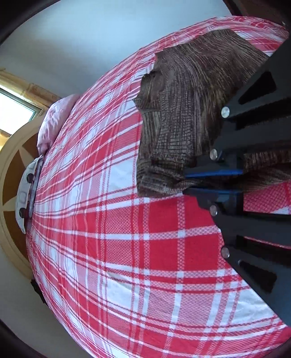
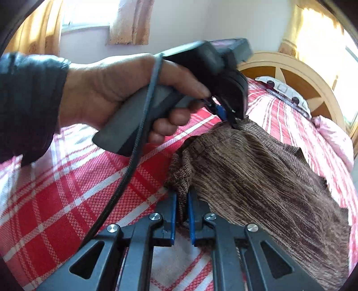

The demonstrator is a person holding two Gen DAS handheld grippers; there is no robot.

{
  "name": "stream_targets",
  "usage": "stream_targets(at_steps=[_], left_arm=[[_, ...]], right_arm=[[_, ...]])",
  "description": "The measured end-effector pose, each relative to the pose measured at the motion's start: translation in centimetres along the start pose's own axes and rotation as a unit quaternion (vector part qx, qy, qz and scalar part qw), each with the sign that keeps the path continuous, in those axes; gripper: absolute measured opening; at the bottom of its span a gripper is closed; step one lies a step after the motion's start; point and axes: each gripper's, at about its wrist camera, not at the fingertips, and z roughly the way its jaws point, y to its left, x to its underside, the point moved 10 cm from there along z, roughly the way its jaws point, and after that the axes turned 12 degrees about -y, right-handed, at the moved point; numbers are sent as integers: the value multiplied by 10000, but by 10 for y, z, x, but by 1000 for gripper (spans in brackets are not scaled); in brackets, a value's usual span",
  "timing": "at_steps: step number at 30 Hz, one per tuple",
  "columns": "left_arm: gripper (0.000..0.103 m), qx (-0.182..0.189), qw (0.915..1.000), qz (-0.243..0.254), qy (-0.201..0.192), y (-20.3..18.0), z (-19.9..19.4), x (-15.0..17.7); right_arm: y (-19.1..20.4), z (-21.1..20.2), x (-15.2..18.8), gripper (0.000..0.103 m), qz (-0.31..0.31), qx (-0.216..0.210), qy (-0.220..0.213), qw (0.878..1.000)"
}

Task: Fold small clothes
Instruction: 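Grasp the sweater side edge with the right gripper while the left gripper grasps beside it, then lift the side edge with both grippers and fold it over the rest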

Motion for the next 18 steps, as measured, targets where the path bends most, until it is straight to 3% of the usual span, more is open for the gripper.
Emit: stream_targets(at_steps=[5,12,18], left_arm=[[8,-41,9997,-99,-233,-7,-16,-10],[8,338,9957,-629,-596,-32,-38,-32],[8,671,9909,-706,-924,-76,-49,-54]], right_arm=[[-12,-16,-10,8,361,-92,-210,9991],[-46,-54,-18,8,878,-84,-541,9946],[-87,-91,-18,8,1439,-64,-864,9858]])
